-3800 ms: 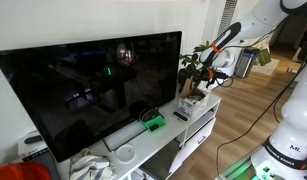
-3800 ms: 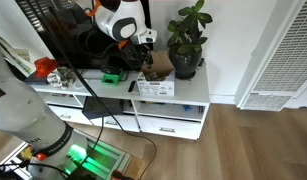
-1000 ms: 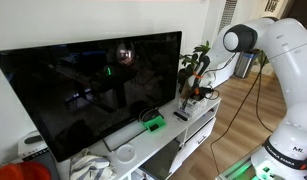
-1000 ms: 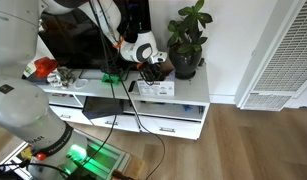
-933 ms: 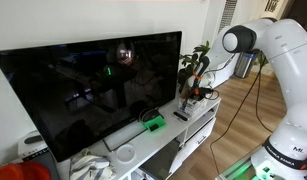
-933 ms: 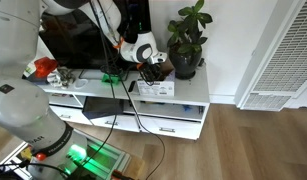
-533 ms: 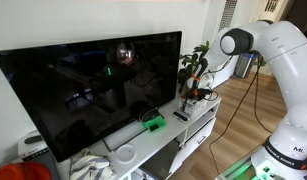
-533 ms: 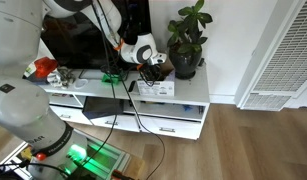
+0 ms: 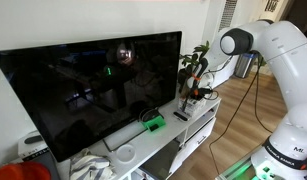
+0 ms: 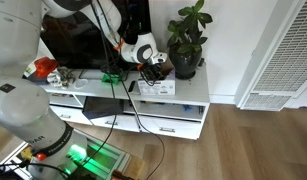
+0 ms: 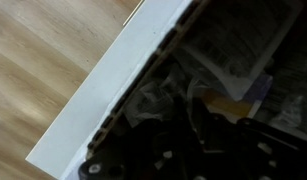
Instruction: Remove the sachet from the box
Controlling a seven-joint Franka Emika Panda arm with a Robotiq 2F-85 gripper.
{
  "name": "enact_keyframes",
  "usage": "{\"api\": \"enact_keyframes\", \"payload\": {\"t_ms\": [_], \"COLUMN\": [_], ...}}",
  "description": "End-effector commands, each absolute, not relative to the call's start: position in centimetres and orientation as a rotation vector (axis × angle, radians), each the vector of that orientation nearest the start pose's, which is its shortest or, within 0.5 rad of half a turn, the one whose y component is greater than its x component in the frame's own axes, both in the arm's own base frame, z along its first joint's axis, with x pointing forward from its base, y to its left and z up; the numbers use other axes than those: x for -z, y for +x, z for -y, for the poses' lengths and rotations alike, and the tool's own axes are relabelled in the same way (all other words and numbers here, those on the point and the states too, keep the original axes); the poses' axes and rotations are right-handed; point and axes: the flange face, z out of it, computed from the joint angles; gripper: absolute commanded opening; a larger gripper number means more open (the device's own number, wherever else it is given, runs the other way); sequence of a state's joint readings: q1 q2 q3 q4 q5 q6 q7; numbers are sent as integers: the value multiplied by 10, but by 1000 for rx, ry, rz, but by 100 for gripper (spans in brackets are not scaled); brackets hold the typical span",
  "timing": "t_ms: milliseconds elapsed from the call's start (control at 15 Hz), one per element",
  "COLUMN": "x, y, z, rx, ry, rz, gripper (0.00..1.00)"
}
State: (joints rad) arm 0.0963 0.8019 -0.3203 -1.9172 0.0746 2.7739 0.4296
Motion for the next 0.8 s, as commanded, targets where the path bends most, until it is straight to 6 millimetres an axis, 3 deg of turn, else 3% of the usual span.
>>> {"api": "enact_keyframes", "payload": {"t_ms": [0, 400, 733], "x": [-116, -151, -176], "y": [609, 605, 599], "z": [124, 107, 104], "rx": [235, 272, 289], "ry": [-3158, -3157, -3157], "rz": [-1000, -991, -1065], "gripper": [0, 0, 0]}}
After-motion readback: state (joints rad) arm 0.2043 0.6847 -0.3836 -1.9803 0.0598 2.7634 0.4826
